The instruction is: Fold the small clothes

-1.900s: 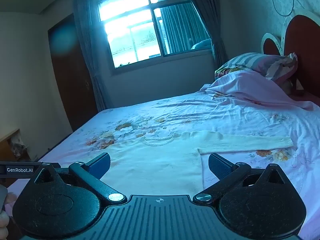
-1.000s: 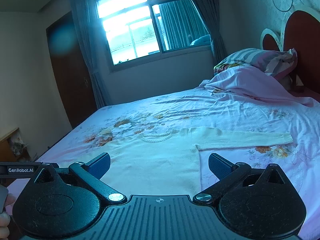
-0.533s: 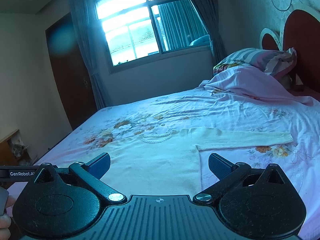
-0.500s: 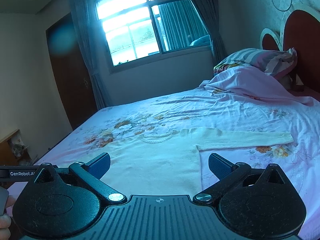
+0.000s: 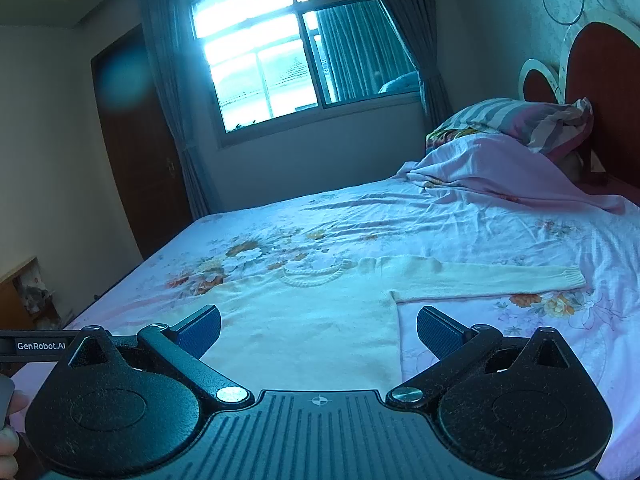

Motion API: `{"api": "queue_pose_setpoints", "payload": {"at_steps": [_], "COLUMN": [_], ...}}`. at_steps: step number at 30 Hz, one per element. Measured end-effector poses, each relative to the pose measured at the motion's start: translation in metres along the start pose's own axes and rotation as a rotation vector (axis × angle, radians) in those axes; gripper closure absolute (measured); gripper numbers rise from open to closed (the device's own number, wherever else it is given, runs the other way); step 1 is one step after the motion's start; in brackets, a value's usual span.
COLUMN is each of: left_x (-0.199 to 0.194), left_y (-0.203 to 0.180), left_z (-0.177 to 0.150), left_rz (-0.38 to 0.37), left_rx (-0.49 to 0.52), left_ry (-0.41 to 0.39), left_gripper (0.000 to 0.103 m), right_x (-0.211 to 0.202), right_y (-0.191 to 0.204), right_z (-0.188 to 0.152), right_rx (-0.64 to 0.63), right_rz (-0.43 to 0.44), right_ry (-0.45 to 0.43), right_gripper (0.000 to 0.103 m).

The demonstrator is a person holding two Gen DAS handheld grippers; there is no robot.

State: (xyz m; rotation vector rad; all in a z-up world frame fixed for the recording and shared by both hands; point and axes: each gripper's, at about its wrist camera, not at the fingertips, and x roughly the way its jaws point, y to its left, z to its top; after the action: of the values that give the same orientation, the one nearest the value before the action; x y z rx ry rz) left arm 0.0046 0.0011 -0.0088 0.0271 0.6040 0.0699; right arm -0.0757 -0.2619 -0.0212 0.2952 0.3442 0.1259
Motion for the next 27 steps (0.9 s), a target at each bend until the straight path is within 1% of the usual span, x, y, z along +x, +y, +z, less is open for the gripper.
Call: {"api": "queue_pose_setpoints", "payload": {"at_steps": [16,27], "left_x": [0.001,0.011], "left_y": [0.000,0.003], "left_z": [-0.002,-0.004], "left_rz": [0.002,0.013], "left_rx": [0.000,-0.001], "left_ry": [0.006,0.014], "left_gripper": [0.002,0.001], "right_x": [0.004,0.011], "right_y": [-0.002,-0.002], "right_z": [0.001,-0.001], "right_rx": [0.003,-0.003], "right_rz": [-0.001,-0.003], "right_ry": [0.015,0.025], "right_gripper": [0.000,0.000]}}
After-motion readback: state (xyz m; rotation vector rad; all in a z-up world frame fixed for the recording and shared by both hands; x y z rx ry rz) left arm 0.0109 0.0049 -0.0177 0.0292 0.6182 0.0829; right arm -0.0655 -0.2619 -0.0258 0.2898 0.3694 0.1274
